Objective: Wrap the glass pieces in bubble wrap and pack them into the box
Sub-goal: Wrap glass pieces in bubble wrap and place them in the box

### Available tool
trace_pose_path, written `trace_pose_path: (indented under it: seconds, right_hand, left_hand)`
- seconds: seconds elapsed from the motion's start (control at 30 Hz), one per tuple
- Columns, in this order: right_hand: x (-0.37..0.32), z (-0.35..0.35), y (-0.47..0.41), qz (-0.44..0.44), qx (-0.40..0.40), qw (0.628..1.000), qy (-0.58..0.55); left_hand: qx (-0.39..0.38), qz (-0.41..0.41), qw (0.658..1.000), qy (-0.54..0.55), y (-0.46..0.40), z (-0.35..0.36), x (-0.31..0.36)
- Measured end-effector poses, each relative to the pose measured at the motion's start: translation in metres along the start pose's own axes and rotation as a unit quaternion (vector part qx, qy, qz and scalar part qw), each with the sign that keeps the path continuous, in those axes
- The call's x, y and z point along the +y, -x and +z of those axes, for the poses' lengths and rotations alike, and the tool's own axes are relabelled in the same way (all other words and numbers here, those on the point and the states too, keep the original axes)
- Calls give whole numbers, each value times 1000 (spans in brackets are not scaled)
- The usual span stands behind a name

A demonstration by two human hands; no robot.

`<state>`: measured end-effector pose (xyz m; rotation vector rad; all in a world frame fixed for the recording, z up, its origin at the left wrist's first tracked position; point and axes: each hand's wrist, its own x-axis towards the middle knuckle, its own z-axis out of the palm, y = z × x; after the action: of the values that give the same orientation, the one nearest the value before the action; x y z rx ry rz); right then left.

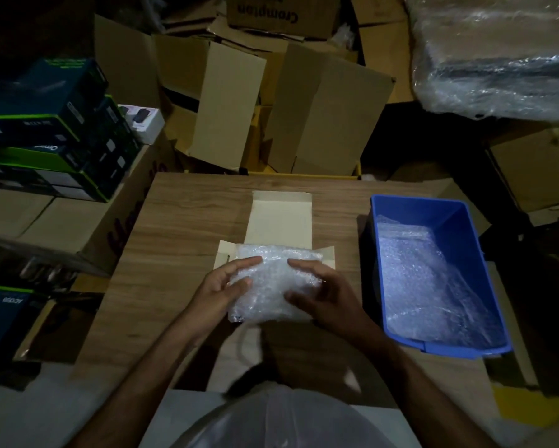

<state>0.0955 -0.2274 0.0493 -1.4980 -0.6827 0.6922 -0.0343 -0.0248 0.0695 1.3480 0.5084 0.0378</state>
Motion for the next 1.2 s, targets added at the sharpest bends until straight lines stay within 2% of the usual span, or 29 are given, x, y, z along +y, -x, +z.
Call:
trace_pose_path:
  seconds: [0.07,0.2,0.27,0.37,0.43,0.57,0.63,0.87,0.93,1.0,1.1,1.2]
  right_hand:
    - [3,1,0,10,-3,998,63]
    - [0,5,-4,11,41,991,124]
    - [3,6,-6,-13,63,987,148]
    - [9,11,-7,-59,82,976,191]
    - [13,12,-8,-48,86,978,182]
    - [23,18,-10,-91,55,985,139]
    - [27,23,-10,-70,42,990,116]
    - [40,37,-16,-108,94,975,167]
    - [43,41,-13,-94,97,980,144]
    - [50,47,-13,-95,112,975,166]
    - [61,62,-19,-66,123,964,225]
    - [68,83,-26,0,132,963,235]
  left_hand:
    - [-26,-18,1000,4,2,-6,0]
    - [-27,-12,988,-149,-1,-13,9]
    - [-10,5,971,-240,-6,-13,13]
    - [8,73,932,-354,-14,-17,15]
    - [-2,92,935,-341,-19,-24,13]
    - [-72,51,965,-248,-27,-36,8]
    - [-89,26,975,-203,-30,-41,7]
    - [-148,-69,984,-76,-42,-67,-3]
    - [-158,-79,982,-72,-49,-71,-4]
    - [-129,-58,980,-141,-62,-73,-4]
    - [-98,-6,959,-264,-88,-70,2]
    - [-100,56,910,-398,-112,-66,7]
